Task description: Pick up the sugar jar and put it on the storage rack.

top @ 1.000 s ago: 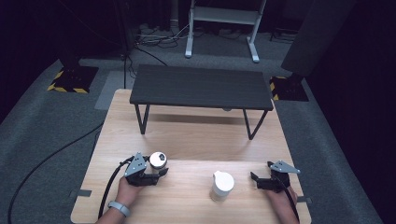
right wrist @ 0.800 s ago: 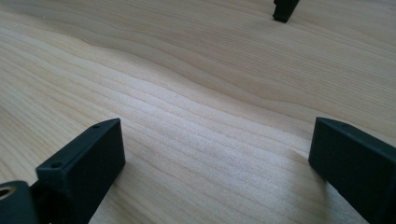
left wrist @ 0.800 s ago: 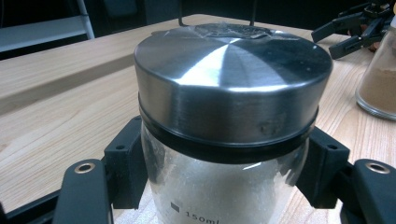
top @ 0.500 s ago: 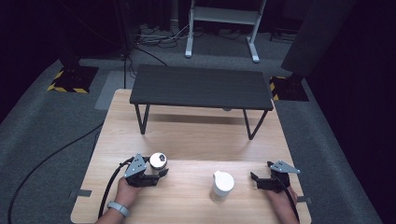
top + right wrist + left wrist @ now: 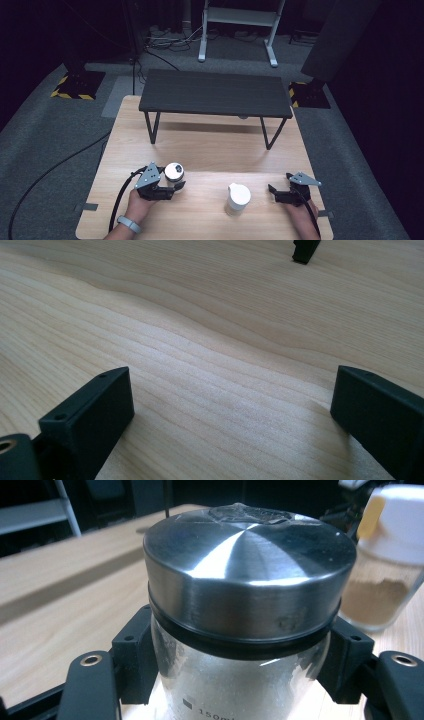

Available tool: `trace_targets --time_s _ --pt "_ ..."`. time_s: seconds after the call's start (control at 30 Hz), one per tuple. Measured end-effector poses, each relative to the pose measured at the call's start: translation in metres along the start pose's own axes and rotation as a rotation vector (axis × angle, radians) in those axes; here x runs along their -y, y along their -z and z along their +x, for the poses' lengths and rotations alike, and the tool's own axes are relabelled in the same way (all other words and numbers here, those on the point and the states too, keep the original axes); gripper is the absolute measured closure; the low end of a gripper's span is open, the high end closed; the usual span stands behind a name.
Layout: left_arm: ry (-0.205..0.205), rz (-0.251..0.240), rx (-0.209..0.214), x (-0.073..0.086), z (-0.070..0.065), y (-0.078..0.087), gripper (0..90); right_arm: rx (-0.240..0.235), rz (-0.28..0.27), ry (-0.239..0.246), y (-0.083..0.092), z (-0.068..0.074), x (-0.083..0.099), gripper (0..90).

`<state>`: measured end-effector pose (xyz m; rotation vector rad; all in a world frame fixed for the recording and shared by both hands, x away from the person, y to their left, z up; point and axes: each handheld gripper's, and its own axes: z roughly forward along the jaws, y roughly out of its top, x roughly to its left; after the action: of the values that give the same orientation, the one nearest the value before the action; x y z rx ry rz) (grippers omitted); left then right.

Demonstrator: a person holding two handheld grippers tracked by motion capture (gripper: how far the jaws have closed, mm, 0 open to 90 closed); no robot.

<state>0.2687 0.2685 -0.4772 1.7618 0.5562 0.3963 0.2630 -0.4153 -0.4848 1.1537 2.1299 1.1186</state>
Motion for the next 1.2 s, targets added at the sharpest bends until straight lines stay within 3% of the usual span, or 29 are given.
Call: trace_targets --time_s 0.33,0.47,0.8,0.9,1.2 --pt "-0.03 -0.041 0.001 -0.029 0.003 -0.003 31.0 -0.002 0.0 0.001 0.0 0.0 0.0 3.3" --pt "-0.044 -0.046 -0.003 -0.056 0.009 -0.004 31.0 -0.003 0.0 0.001 0.0 0.0 0.0 3.3" --pt "-0.057 -0.054 -0.026 -0.104 0.025 -0.016 31.0 -0.005 0.0 0.002 0.0 -0.001 0.0 3.4" --pt "-0.037 -0.034 -0.036 -0.123 0.031 -0.022 31.0 -0.006 0.0 0.002 0.0 -0.001 0.0 3.4" --pt "-0.028 -0.067 -0.064 -0.164 0.048 -0.043 31.0 -0.007 -0.001 0.002 0.0 -0.001 0.0 3.5"
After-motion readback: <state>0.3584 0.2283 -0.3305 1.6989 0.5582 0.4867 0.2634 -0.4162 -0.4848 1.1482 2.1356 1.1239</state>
